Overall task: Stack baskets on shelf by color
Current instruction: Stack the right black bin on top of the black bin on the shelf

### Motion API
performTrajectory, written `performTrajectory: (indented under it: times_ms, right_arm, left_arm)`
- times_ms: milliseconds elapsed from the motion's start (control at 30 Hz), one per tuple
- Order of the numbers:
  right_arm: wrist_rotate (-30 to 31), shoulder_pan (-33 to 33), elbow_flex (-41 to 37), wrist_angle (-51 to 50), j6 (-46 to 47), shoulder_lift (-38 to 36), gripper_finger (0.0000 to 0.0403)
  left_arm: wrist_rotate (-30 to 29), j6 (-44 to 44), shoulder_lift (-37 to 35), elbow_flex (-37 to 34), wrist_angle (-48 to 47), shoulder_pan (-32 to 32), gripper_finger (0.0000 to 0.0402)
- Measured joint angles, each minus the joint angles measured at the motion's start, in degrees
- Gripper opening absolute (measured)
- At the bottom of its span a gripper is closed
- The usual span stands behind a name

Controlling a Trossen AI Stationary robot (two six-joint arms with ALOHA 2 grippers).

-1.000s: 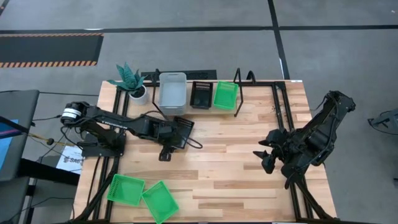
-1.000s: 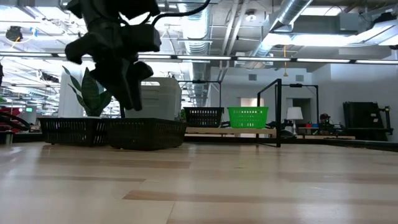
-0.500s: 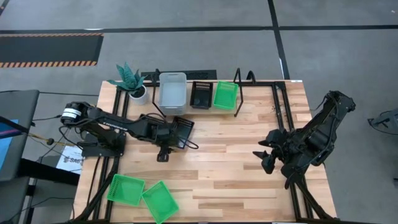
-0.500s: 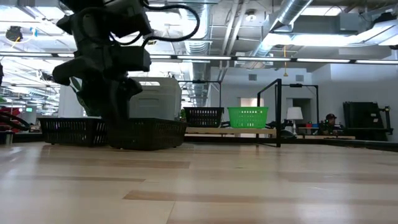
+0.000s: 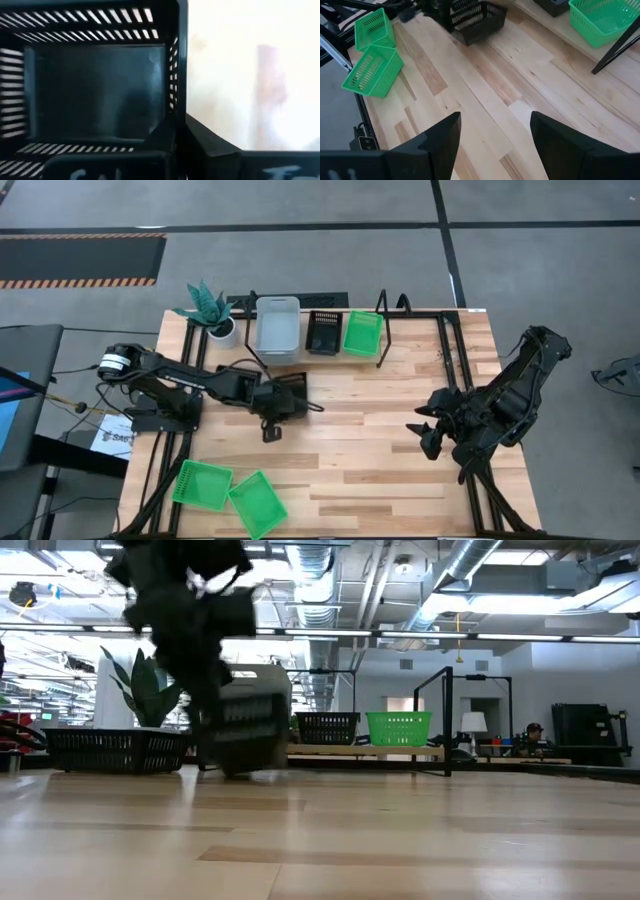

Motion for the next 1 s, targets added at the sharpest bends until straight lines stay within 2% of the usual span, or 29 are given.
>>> performTrajectory:
  times_ms: [233,333,500,567,667,833,1000]
  right_arm:
    - [0.0,0.0,0.0,0.0,-0.1,0.0,0.0264]
    - [0.0,0.0,0.0,0.0,-0.3,0.0,0.0264]
    - [0.0,0.0,0.0,-0.1,-0.5,0.0,0.0264]
    - [0.0,0.0,0.0,-0.1,-0.5,0.0,0.0264]
    - [0.0,0.0,0.0,-0.1,-0.5,0.0,0.0264]
    - [0.0,0.0,0.0,-0.2,-0.6,0.0,0.0264]
    - [0.1,-0.1,0.0,-0.5,-0.4,0.0,0.0264]
  left_arm:
    - [8.0,-1.0,0.0,12.9,0.1,-1.4,0.0]
    - [4.1,3.2,0.0,20.6,0.2,-2.0,0.0]
    - [-9.8,17.1,0.0,29.9,0.0,-0.6,0.0]
    - [-13.5,20.9,0.0,31.3,-0.1,1.6,0.0]
    - [-14.8,24.0,0.0,31.5,-0.9,6.1,0.0]
    - [-12.7,28.1,2.6,31.4,-2.6,13.0,0.0]
    - [-9.3,33.3,8.6,31.4,-4.2,16.7,0.0]
